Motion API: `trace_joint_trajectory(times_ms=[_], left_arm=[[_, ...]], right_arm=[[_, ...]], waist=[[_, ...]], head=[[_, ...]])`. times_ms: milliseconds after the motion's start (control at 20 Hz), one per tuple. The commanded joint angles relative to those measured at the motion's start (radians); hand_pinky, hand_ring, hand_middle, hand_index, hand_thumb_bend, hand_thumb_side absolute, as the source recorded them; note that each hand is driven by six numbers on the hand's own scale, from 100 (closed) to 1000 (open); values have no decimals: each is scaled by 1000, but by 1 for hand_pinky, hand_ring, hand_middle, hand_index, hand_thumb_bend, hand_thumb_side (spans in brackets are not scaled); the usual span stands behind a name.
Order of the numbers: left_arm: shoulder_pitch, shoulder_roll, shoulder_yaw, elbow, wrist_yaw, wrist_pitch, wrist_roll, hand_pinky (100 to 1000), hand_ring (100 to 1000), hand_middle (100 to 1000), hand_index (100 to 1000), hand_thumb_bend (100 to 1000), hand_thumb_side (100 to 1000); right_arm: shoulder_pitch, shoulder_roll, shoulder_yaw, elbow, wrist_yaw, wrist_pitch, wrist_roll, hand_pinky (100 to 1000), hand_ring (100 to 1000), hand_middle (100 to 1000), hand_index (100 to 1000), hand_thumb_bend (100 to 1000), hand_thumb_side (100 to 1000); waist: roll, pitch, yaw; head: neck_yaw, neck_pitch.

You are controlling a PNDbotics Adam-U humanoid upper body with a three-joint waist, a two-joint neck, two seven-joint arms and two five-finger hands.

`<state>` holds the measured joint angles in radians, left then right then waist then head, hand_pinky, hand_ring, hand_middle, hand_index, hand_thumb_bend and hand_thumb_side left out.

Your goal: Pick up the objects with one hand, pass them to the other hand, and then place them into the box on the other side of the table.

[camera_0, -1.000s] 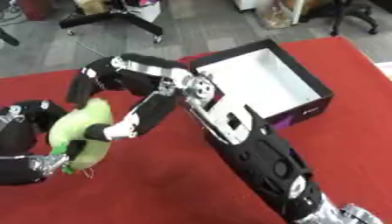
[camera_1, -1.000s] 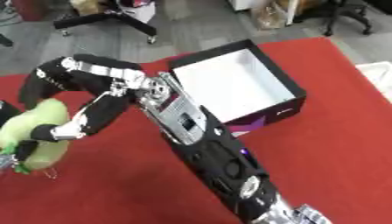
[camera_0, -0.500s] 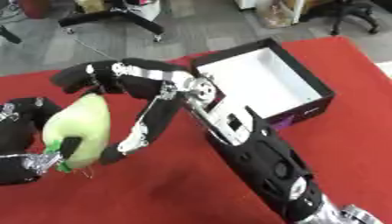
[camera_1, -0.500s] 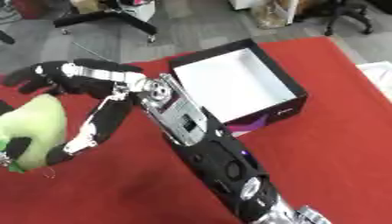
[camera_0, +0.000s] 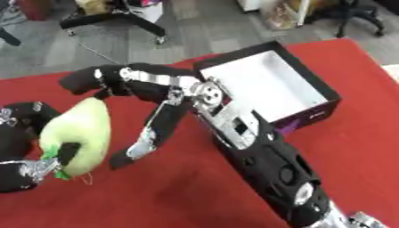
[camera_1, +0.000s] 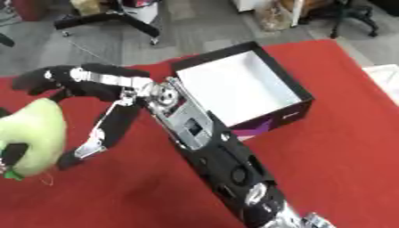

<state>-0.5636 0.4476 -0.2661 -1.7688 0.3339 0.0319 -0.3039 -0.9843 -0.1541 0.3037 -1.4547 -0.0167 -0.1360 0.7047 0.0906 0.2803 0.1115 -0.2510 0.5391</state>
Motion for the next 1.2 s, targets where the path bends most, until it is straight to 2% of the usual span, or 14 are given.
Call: trace_joint_trajectory(times_ms=[50, 900, 1200], left_arm=[[-10, 17, 13, -26, 23, 9, -7, 801, 357, 224, 383, 288, 100], [-30, -31, 6, -6, 46, 39, -16, 812, 358, 225, 385, 283, 100], [-39, -41, 4, -8, 64, 42, -16, 815, 359, 226, 386, 278, 100]], right_arm=[[-15, -2, -8, -4, 6, 7, -5, 902, 953, 956, 907, 607, 100], [-15, 8, -1, -9, -24, 79, -23, 895, 920, 904, 857, 539, 100], [-13, 9, -1, -8, -20, 95, -30, 886, 885, 828, 785, 481, 100]], waist=[[-9, 0, 3], [-4, 5, 7], [-7, 5, 10]], head=[[-7, -16], [-13, -16], [-13, -14]])
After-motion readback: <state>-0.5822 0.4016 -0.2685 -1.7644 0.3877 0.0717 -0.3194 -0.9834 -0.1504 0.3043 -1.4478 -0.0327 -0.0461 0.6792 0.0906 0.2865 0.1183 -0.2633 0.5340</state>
